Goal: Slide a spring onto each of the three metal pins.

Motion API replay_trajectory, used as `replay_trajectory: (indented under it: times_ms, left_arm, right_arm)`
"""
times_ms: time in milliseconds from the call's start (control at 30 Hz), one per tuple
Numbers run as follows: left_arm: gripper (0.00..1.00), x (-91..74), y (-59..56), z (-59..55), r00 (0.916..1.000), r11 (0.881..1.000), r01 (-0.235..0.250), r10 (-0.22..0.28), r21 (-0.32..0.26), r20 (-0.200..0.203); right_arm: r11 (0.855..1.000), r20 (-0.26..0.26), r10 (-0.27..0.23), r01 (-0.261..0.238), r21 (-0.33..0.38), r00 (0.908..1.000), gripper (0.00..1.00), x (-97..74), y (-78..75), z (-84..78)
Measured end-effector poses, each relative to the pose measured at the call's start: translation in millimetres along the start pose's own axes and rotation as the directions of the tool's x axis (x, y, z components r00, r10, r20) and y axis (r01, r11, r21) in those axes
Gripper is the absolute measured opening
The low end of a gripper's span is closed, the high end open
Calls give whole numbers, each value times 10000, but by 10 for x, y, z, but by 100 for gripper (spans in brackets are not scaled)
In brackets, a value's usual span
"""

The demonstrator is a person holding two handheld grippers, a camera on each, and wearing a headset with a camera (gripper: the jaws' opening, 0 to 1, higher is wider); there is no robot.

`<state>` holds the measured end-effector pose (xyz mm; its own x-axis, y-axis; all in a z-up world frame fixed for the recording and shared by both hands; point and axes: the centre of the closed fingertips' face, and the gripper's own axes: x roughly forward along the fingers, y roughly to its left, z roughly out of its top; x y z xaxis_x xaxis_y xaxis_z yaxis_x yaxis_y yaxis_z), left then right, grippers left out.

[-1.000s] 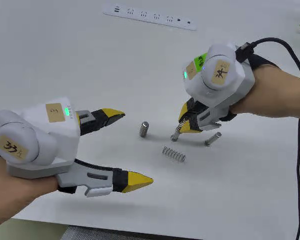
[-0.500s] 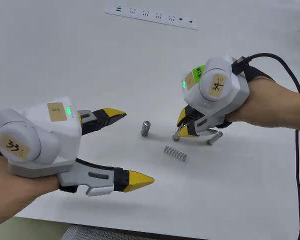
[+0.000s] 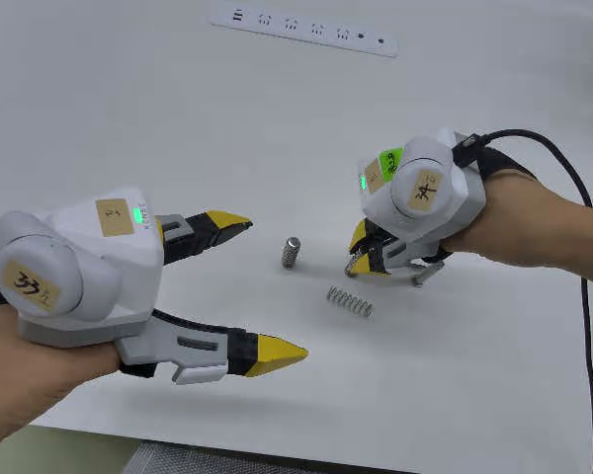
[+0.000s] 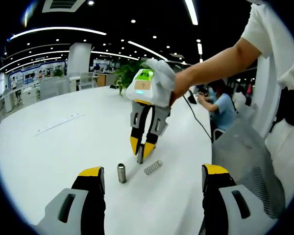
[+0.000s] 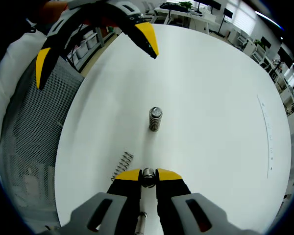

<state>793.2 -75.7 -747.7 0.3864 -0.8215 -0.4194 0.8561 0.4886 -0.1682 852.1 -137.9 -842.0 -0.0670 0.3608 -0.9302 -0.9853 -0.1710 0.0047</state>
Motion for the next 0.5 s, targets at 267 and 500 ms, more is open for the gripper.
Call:
replay_trajectory:
  times_ms: [267,500]
  left_arm:
    - [83,-1,-5,-8,10000,10000,-8,8,-12,-19]
    - [82,-3,-1,-11,10000,10000,23,-23,-25,-30]
  right_arm:
    - [10000,5,-84,84,-26,10000,12,34,-10,-5]
    - [10000,-76,-53,53,-22,10000,13,48,-17,-29]
